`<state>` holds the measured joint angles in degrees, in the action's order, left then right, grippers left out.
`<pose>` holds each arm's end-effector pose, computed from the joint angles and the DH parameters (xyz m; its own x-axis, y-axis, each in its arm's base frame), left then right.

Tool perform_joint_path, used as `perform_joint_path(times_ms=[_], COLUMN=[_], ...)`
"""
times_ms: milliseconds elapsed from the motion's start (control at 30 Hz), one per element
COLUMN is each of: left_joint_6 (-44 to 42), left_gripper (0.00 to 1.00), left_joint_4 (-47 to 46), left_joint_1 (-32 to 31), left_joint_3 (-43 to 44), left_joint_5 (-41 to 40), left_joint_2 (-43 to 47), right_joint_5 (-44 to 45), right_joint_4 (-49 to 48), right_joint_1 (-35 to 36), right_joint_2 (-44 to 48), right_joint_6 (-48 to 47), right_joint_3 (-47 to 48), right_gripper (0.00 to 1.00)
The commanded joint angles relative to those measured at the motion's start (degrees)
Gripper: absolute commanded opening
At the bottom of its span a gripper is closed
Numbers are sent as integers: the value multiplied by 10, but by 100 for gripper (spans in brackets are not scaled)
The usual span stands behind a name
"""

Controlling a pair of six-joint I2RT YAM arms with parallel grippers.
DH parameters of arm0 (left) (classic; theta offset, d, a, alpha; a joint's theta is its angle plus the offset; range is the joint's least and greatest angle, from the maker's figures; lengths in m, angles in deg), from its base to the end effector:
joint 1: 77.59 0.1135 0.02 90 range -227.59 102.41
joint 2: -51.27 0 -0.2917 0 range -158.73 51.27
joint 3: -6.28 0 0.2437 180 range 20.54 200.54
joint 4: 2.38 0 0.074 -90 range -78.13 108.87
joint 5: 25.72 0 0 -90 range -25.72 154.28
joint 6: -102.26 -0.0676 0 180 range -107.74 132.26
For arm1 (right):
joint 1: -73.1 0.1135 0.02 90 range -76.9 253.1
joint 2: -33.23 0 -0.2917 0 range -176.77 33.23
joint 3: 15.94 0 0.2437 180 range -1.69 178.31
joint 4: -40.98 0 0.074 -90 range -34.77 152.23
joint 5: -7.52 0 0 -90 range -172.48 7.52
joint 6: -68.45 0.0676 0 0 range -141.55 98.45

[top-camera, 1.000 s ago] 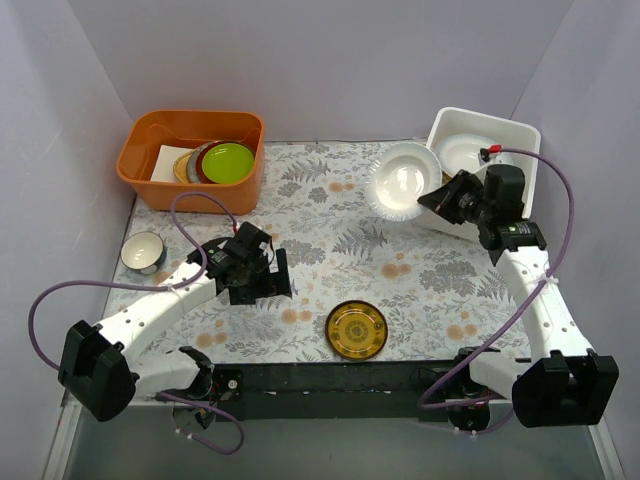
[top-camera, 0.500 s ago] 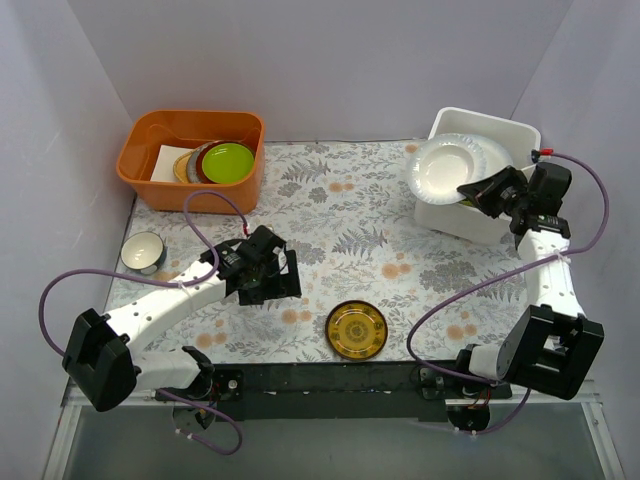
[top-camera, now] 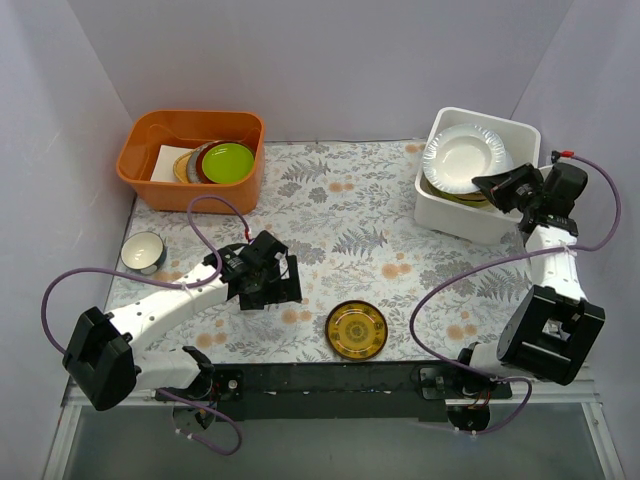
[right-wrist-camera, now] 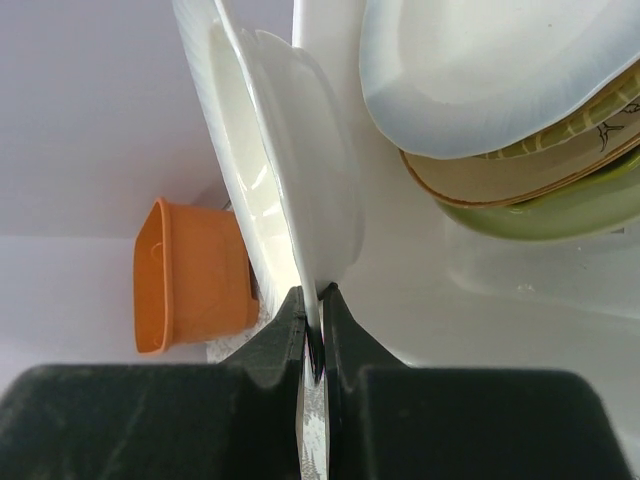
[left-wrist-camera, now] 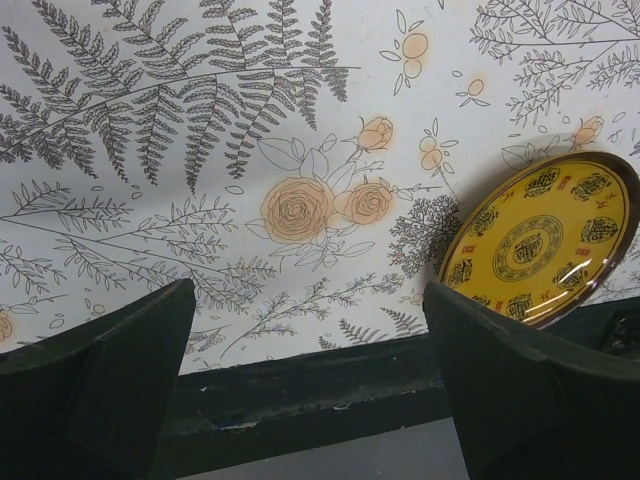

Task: Place the plates into the plastic bin on the countertop
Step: Place the plate in the plastic bin.

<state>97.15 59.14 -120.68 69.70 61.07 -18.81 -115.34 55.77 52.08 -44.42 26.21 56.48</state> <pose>0.1598 -0.1443 0.2281 -0.7246 -0.6839 -0.0849 -0.6159 0.6979 -0.3656 0.3148 -0.0817 0.3315 -0.3441 0.7984 -0.4941 0.1192 0.5591 0.8205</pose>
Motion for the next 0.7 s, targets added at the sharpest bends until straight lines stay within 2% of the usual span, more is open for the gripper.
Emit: perform_joint_path(times_ms=[0, 300, 667], left_joint_6=[4, 12, 15], left_gripper=[98, 98, 98], left_joint_4=[-15, -27, -45], left_joint_1=[-8, -9, -9], left_joint_3=[-7, -33, -72], left_joint_5=[-5, -2, 12], left_joint_2=[6, 17, 28], right_joint_5=[-46, -50, -41], right_joint_4=[-141, -186, -197], right_joint_1=[-17, -41, -43], right_joint_2=[-11, -85, -174], right_joint_6=[57, 107, 138], right_joint_3=[-4, 13, 95], right_gripper=[1, 1, 1])
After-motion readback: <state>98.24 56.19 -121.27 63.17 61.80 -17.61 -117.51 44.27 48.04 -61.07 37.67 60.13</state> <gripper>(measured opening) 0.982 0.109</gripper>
